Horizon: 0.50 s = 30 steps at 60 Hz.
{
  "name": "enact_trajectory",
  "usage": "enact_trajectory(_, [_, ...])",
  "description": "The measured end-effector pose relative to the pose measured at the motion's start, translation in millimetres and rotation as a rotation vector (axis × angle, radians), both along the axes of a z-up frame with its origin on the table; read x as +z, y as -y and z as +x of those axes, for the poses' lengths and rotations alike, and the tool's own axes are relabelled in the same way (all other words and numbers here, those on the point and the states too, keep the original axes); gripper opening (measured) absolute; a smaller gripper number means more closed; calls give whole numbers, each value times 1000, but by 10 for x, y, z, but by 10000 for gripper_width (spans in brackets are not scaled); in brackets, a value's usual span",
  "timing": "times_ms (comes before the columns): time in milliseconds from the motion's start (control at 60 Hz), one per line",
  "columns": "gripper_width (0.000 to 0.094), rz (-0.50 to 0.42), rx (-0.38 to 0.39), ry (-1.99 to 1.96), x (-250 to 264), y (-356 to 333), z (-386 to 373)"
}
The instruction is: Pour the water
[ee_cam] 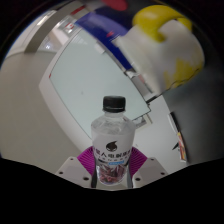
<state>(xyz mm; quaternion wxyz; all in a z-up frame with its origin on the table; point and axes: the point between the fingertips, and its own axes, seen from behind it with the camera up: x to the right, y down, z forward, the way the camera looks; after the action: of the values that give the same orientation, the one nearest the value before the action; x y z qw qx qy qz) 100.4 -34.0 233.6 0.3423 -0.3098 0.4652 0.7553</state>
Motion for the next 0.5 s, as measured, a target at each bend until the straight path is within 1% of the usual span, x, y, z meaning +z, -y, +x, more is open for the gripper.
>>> enact_trajectory(150, [390,-45,10,-57,-255,-81,129])
enact_trajectory(167, [391,-48,13,-56,-284,137,49])
enact_trajectory(200, [390,-55,23,-68,-234,-21,188])
enact_trajectory(283, [392,-63,50,-27,-190,1,149])
enact_trajectory(300, [389,-55,56,1,-227,155,60])
enact_trajectory(400, [395,-17,102,216,23,91,-52])
enact_trajectory(433, [390,4,106,325,182,199,-67])
enact_trajectory(450, [391,18,106,382,252,137,-77])
enact_trajectory(500, [392,56,87,578,409,143,-56])
